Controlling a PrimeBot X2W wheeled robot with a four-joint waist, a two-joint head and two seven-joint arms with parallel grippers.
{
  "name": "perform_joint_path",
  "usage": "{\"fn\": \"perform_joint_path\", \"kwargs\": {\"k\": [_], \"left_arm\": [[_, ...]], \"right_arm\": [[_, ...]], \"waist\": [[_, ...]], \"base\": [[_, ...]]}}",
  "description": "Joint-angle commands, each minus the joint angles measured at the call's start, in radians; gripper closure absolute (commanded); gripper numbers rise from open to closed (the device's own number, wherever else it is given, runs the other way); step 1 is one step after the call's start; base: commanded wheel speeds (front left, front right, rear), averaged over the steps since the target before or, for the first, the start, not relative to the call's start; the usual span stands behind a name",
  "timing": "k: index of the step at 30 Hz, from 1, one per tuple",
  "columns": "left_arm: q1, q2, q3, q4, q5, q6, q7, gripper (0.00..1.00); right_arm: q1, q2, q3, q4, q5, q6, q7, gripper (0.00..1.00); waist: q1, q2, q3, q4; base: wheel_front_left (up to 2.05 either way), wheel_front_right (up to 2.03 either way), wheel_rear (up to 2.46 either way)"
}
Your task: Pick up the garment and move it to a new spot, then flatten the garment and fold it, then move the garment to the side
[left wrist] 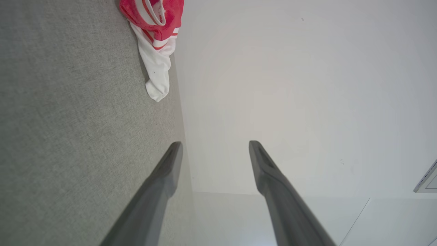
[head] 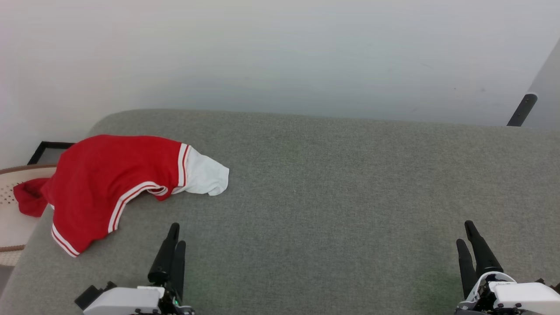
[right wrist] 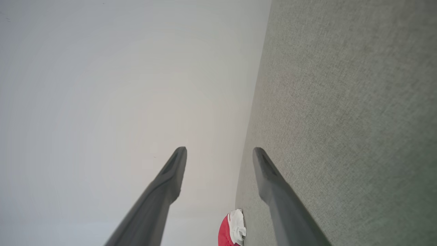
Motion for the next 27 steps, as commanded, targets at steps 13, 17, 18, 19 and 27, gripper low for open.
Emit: {"fn": "perform_joint_path", "kwargs": {"k": [13,17,18,19,27], "left_arm": [[-0.02,0.026,-0.055,-0.047,0.048,0.0,-0.056,0.0],[-0.021,0.04,-0.074,-0.045,0.084,0.0,-0.074,0.0],[-0.021,0.041,-0.079,-0.044,0.093,0.0,-0.079,0.0],[-0.022,0.043,-0.082,-0.043,0.103,0.0,-0.084,0.0],[-0.031,0.061,-0.116,-0.029,0.223,0.013,-0.122,0.0]], "right_arm": [[-0.014,-0.018,0.051,-0.025,-0.057,0.0,-0.061,0.0],[-0.014,-0.024,0.062,-0.026,-0.078,0.0,-0.077,0.0],[-0.013,-0.025,0.065,-0.025,-0.084,0.0,-0.082,0.0],[-0.013,-0.026,0.068,-0.025,-0.09,0.0,-0.086,0.0],[-0.016,-0.037,0.083,-0.02,-0.154,0.001,-0.117,0.0]], "waist": [[0.0,0.0,-0.003,-0.003],[0.0,0.0,-0.005,-0.004],[0.0,0.0,-0.006,-0.005],[0.0,0.0,-0.006,-0.005],[0.0,0.0,-0.009,-0.006]], "base": [[0.0,0.0,0.0],[0.0,0.0,0.0],[0.0,0.0,0.0],[0.0,0.0,0.0],[0.0,0.0,0.0]]}}
